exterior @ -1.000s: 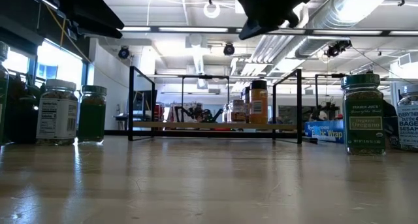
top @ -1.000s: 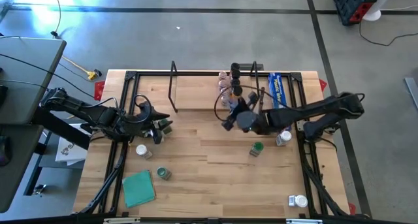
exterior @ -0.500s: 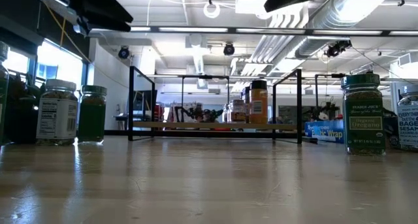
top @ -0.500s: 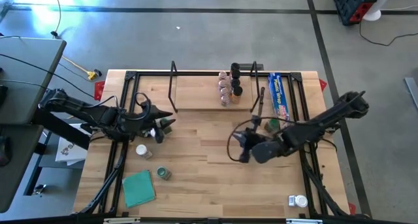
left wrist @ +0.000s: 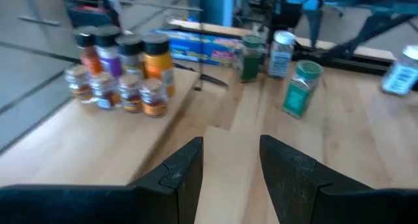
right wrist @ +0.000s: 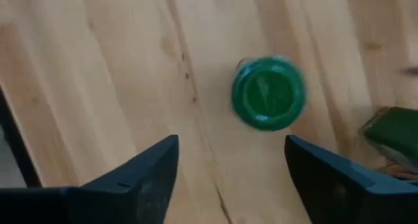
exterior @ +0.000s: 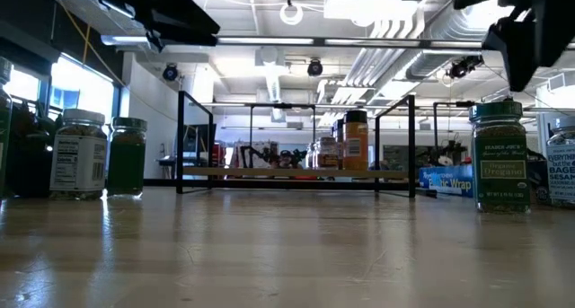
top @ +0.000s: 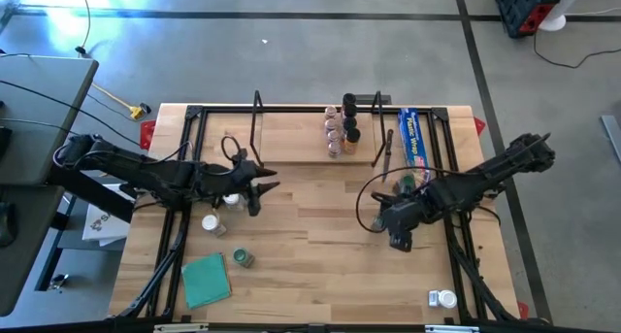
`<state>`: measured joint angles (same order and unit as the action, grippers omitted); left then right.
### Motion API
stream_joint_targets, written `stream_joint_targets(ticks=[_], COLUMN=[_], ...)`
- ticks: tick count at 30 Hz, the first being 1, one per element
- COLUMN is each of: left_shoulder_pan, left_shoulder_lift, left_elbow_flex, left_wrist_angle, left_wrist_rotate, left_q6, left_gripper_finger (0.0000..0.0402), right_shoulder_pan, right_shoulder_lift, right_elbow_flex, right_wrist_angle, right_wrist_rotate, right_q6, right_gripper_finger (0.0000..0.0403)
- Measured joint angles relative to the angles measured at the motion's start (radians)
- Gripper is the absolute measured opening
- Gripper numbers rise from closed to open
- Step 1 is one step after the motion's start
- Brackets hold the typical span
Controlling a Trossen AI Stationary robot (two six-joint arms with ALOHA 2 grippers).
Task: Shelf spices
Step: Put the green seasoning bottle on the shelf
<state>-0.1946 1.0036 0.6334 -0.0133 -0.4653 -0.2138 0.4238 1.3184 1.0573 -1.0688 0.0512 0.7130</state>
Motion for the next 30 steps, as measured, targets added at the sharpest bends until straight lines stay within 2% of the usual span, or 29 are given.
stream_joint_targets(ticks=[3, 12, 21, 30], left_shoulder_pan=[0.011, 0.025, 0.027, 0.023], left_shoulder_lift=[0.029, 0.05, 0.045, 0.045], left_elbow_flex=[0.0, 0.0, 0.0, 0.0], left_wrist_angle=[0.01, 0.012, 0.011, 0.003], left_wrist_rotate=[0.028, 0.046, 0.045, 0.11], left_q6=[0.0, 0.048, 0.052, 0.034], left_gripper_finger=[0.0145, 0.0145, 0.0145, 0.0145], right_shoulder_pan=[-0.006, -0.007, -0.028, -0.027], right_shoulder_lift=[0.013, 0.025, 0.038, 0.187], right_elbow_flex=[0.0, 0.0, 0.0, 0.0], right_wrist_angle=[-0.017, -0.031, -0.213, -0.158], right_wrist_rotate=[-0.002, 0.007, 0.016, 0.054], right_q6=[0.005, 0.036, 0.067, -0.021], right_gripper_finger=[0.0289, 0.0291, 0.0296, 0.0329])
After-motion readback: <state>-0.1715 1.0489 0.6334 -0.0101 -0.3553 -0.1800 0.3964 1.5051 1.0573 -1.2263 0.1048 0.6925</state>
